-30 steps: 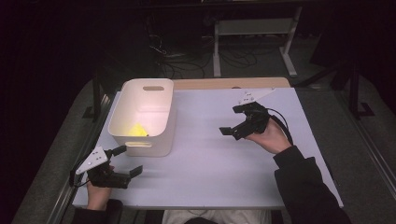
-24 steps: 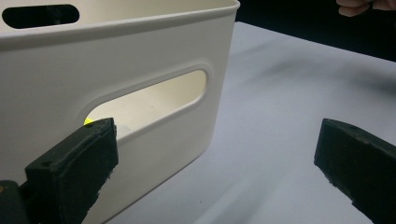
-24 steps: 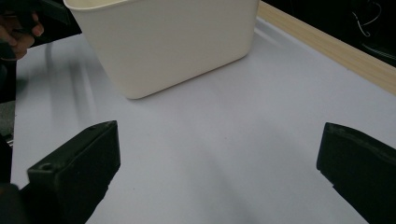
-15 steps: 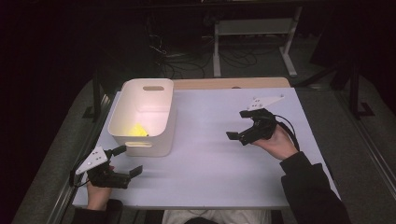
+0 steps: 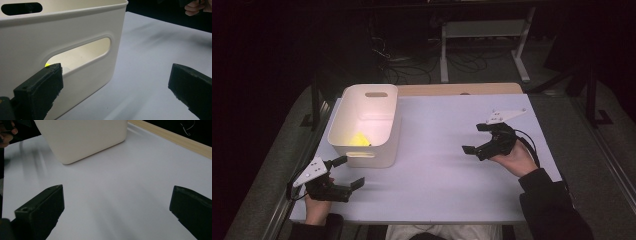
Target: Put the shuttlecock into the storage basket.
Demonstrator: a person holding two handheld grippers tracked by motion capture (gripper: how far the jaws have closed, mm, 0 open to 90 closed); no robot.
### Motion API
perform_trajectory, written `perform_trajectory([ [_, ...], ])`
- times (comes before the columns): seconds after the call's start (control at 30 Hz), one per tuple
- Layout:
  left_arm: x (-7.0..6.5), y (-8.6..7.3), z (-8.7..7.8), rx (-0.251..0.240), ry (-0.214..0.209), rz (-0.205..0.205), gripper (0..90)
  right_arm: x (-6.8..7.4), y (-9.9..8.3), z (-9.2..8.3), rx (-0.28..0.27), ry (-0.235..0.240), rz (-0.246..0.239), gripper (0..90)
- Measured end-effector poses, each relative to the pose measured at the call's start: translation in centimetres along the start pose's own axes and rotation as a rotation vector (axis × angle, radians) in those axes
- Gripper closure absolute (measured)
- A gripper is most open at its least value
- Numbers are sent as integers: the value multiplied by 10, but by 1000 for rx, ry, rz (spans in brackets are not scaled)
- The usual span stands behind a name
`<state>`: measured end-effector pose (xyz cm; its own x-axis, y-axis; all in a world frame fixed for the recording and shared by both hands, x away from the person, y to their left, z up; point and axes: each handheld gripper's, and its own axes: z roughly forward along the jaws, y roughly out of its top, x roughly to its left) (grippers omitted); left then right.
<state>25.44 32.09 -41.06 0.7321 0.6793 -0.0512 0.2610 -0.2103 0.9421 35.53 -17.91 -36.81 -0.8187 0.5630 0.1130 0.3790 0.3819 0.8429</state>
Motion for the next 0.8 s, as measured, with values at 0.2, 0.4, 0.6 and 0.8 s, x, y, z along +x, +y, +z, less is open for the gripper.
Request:
perform_trajectory([
  [0.2, 0, 0, 0, 0, 0, 0, 0, 1, -5, -5, -7, -5, 8, 0],
  [0.4, 0, 0, 0, -1, 0, 0, 0, 0, -14, -8, -12, -10, 14, 0],
  [0.6, 0, 0, 0, 0, -1, 0, 0, -2, -24, -14, -12, -20, 33, 0],
  [0.8, 0, 0, 0, 2, -2, 0, 0, -3, -34, -18, -14, -27, 46, 0],
])
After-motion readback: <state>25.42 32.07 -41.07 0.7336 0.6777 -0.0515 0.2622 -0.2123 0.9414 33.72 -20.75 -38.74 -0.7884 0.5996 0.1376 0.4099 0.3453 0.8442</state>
